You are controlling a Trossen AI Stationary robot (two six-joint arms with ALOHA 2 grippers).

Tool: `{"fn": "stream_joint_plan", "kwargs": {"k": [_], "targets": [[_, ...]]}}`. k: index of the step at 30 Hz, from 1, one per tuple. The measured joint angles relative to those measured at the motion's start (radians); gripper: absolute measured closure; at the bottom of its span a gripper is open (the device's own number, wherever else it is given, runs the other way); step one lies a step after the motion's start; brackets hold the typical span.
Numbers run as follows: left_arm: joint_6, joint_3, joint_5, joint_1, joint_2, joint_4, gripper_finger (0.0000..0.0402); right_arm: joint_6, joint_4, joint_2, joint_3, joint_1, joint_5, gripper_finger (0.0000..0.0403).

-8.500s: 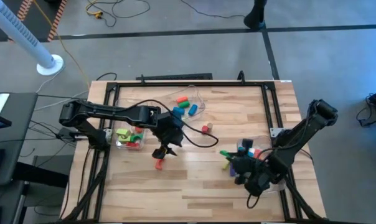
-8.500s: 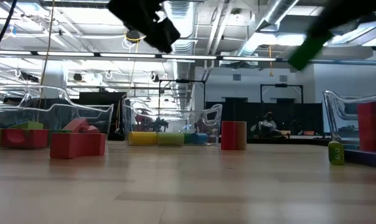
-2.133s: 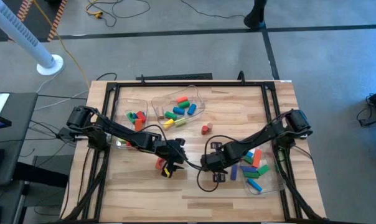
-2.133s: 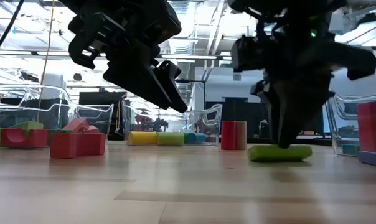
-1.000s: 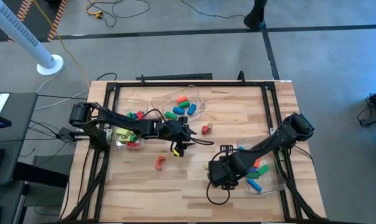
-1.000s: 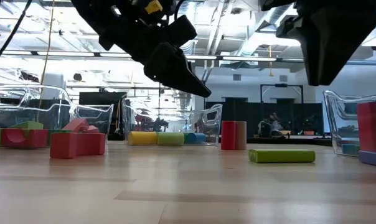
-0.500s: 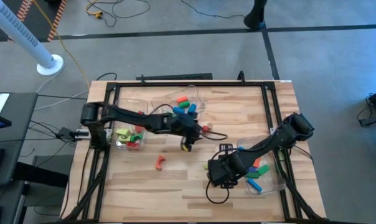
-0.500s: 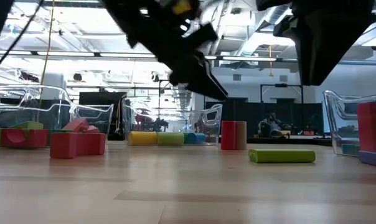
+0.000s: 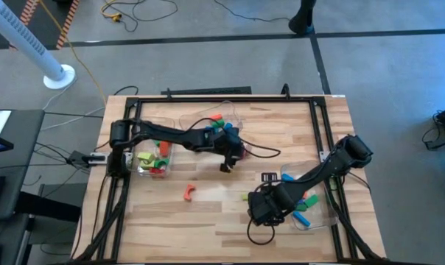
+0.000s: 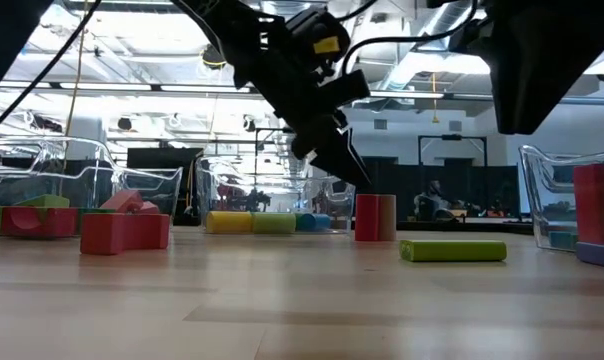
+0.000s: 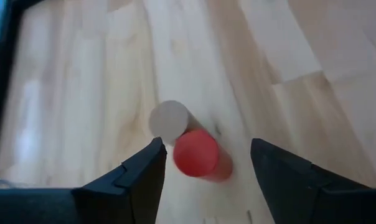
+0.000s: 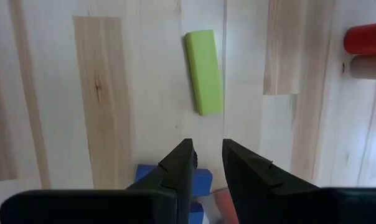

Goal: Sort blocks by size
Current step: Put the red cylindrical block into the top transparent bin

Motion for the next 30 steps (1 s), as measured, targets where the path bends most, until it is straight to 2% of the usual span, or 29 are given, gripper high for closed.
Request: {"fn": "stream_joint_plan", "kwargs": {"k": [4,17,22,30], "targets": [[-0.016,0.0,0.088,0.017,0.014,0.013,0.0173,0.0,-0.002,0.0,0.0,-0.001,0.014,0.0281],[-0.048,0.078,0.031,0.028,0.112,-0.027,0.018,0.004,0.005,0.0,-0.001,-0.001,0.026,0.0281],[-0.035,0.087,-0.01,0.028,0.111,-0.048,0.018,0.01,0.007,0.001,-0.009,0.002,0.026,0.0281],[-0.032,0.085,-0.004,0.028,0.11,-0.064,0.0192,0.008,0.011,0.001,-0.009,0.005,0.026,0.0281]]}}
